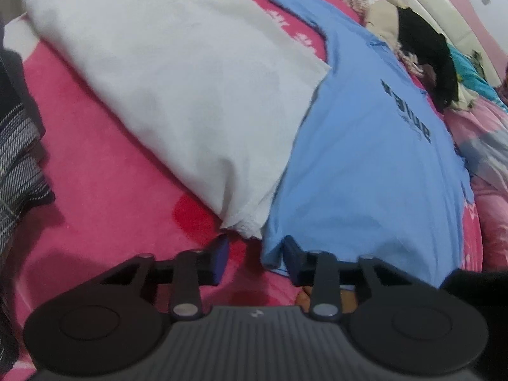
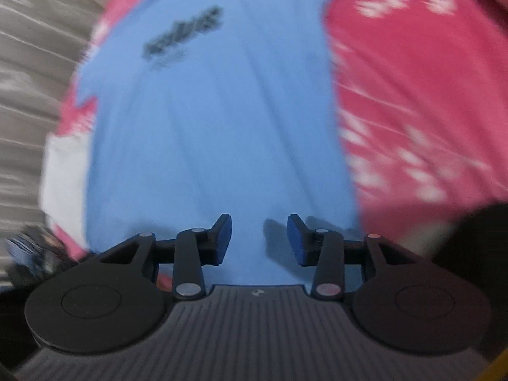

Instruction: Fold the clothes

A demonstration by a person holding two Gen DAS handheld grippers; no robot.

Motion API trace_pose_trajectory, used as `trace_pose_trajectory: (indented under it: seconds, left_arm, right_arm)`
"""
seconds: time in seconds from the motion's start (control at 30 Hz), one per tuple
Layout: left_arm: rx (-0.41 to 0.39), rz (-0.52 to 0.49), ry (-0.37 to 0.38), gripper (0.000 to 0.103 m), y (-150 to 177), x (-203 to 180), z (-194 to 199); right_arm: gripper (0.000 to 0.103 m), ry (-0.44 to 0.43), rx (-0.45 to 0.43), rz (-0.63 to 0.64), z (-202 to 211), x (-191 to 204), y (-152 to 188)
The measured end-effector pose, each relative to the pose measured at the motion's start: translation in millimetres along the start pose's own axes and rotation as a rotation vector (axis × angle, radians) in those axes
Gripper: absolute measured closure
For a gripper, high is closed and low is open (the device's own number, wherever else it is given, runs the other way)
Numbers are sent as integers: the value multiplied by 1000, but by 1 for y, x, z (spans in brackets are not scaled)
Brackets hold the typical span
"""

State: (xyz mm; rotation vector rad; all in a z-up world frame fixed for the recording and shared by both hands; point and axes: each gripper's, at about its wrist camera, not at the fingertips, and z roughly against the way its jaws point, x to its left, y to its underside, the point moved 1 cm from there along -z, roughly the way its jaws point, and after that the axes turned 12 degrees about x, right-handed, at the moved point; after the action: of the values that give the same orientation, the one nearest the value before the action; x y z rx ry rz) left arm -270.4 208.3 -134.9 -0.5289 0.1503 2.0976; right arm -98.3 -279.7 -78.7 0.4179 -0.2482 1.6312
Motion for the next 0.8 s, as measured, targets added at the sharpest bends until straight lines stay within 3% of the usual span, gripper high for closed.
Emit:
trace_pose_trajectory:
  seconds: [0.2, 0.3, 0.5, 0.67, 0.73, 0.8]
  left_arm:
    - [6, 63, 35, 92, -1, 7, -4]
    - [2, 71, 23, 96, -1, 6, -5]
    - [-1, 107, 33, 98, 2, 9, -1]
    - [0, 111, 35, 99, 1, 8, 3]
    - [1, 79, 29, 99, 1, 4, 8]
    - [-5, 59, 22, 99, 2, 1, 15]
  right_arm:
    - [63, 135, 182, 69, -16, 1, 21]
    - [63, 240, 233, 334, -33, 35, 43]
    - [66, 522, 234, 949, -79, 87, 100]
    - [69, 672, 257, 1141, -119, 82, 115]
    - [92, 709, 240, 1182, -122, 77, 119]
    - [101, 691, 222, 1128, -115, 75, 116]
